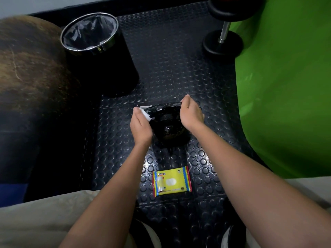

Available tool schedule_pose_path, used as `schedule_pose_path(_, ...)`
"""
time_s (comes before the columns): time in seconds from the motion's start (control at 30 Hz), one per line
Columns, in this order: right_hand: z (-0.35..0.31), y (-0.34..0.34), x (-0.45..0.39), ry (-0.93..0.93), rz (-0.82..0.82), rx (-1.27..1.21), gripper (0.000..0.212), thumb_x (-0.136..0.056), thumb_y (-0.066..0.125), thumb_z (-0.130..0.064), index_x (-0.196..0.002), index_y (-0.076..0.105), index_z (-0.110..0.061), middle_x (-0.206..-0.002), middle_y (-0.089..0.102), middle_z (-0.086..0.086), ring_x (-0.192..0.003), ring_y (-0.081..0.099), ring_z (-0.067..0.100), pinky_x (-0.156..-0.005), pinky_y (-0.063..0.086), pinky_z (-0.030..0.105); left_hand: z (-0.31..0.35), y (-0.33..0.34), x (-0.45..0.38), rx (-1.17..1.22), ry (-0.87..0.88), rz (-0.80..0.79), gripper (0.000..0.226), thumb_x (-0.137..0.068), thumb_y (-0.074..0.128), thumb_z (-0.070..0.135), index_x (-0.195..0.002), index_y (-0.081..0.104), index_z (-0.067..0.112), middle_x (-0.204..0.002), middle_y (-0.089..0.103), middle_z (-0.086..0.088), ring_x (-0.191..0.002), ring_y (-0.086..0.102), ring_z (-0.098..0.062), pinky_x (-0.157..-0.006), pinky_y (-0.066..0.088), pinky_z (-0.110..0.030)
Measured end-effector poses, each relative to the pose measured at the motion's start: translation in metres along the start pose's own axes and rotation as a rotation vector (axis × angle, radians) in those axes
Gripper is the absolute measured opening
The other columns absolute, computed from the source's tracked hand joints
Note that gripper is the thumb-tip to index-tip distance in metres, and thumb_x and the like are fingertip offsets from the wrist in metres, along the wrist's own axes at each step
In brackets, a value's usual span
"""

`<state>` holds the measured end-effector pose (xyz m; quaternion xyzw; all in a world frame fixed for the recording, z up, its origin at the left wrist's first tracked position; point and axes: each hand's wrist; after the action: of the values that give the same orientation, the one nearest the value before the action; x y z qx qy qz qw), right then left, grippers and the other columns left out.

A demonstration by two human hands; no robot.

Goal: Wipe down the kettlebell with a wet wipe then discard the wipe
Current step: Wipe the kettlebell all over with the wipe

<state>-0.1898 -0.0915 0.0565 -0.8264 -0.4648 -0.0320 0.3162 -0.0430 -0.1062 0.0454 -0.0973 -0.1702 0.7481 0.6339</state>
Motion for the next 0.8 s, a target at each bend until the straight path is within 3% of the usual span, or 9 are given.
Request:
schedule_pose_path(0.07, 0.001, 0.0, -0.001, -0.007, 0.015, 0.019, 0.045, -0.103, 0.007, -0.049, -0.096, 0.046, -0.027, -0.117, 0.067, 0.006, -0.118, 0.056, 0.033, -0.115, 0.019, 0.056, 0.002, -0.001, -0.006, 0.095, -0.19, -0.04, 0.043, -0.11, 0.022, 0.042, -0.093, 0.058, 0.026, -0.088, 0.057, 0.013, -0.082, 0.054, 0.0, -0.072, 0.038, -0.015)
schedule_pose_path(0.13, 0.001, 0.001, 0.003, -0.01, 0.042, 0.021, 0.045, -0.102, 0.008, -0.05, -0.092, 0.046, -0.027, -0.111, 0.068, 0.007, -0.113, 0.057, 0.033, -0.114, 0.026, 0.057, 0.0, -0.006, -0.016, 0.139, -0.327, -0.106, 0.044, -0.107, 0.025, 0.043, -0.098, 0.06, 0.019, -0.089, 0.059, 0.004, -0.083, 0.054, -0.012, -0.072, 0.041, -0.027)
schedule_pose_path(0.23, 0.001, 0.002, 0.01, -0.016, 0.056, 0.031, 0.059, -0.102, 0.009, -0.05, -0.1, 0.058, -0.019, -0.113, 0.065, 0.009, -0.112, 0.057, 0.034, -0.105, 0.039, 0.054, -0.002, -0.014, -0.027, 0.177, -0.478, -0.232, 0.041, -0.102, 0.031, 0.038, -0.085, 0.056, 0.01, -0.068, 0.054, -0.002, -0.063, 0.049, -0.015, -0.059, 0.041, -0.028)
schedule_pose_path(0.3, 0.0, 0.001, 0.012, -0.019, 0.052, 0.03, 0.063, -0.102, 0.008, -0.05, -0.108, 0.061, -0.017, -0.117, 0.064, 0.011, -0.115, 0.056, 0.036, -0.104, 0.041, 0.053, 0.0, -0.016, -0.034, 0.13, -0.48, -0.27, 0.044, -0.101, 0.03, 0.036, -0.081, 0.057, 0.008, -0.065, 0.056, -0.005, -0.062, 0.049, -0.017, -0.061, 0.04, -0.03)
schedule_pose_path(0.4, 0.001, -0.003, 0.012, -0.003, 0.033, 0.002, 0.061, -0.104, 0.01, -0.048, -0.12, 0.06, -0.017, -0.129, 0.06, 0.012, -0.123, 0.052, 0.035, -0.107, 0.038, 0.05, 0.014, -0.014, -0.037, -0.092, -0.287, -0.262, 0.045, -0.1, 0.029, 0.033, -0.098, 0.066, 0.008, -0.091, 0.066, -0.002, -0.08, 0.054, -0.016, -0.071, 0.038, -0.036)
schedule_pose_path(0.5, 0.003, -0.003, 0.009, -0.003, 0.031, -0.007, 0.063, -0.104, 0.01, -0.048, -0.127, 0.058, -0.015, -0.132, 0.059, 0.013, -0.126, 0.051, 0.035, -0.108, 0.038, 0.05, 0.035, -0.009, -0.028, -0.38, 0.039, -0.276, 0.041, -0.104, 0.028, 0.024, -0.083, 0.058, 0.005, -0.082, 0.058, -0.002, -0.08, 0.049, -0.021, -0.07, 0.032, -0.038)
schedule_pose_path(0.67, 0.001, -0.001, 0.009, -0.02, 0.053, -0.012, 0.062, -0.105, 0.011, -0.046, -0.12, 0.061, -0.013, -0.126, 0.062, 0.014, -0.12, 0.055, 0.036, -0.105, 0.04, 0.051, 0.039, 0.004, -0.025, -0.754, 0.48, -0.247, 0.034, -0.097, 0.026, 0.015, -0.069, 0.046, 0.011, -0.072, 0.062, -0.011, -0.066, 0.053, -0.031, -0.071, 0.045, -0.043)
schedule_pose_path(0.8, 0.001, -0.001, 0.007, -0.023, 0.045, -0.023, 0.062, -0.104, 0.012, -0.046, -0.126, 0.06, -0.014, -0.131, 0.061, 0.014, -0.124, 0.053, 0.037, -0.108, 0.039, 0.052, 0.035, 0.015, -0.015, -0.784, 0.606, -0.163, 0.04, -0.106, 0.022, 0.028, -0.077, 0.048, 0.02, -0.081, 0.067, -0.002, -0.079, 0.06, -0.027, -0.101, 0.042, -0.046)
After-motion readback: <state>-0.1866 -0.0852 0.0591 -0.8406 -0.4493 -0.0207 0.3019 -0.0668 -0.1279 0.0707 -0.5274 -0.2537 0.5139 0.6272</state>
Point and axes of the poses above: each hand's wrist, its own x-axis away from the middle knuckle, its own y-axis out of the palm, z = x × y
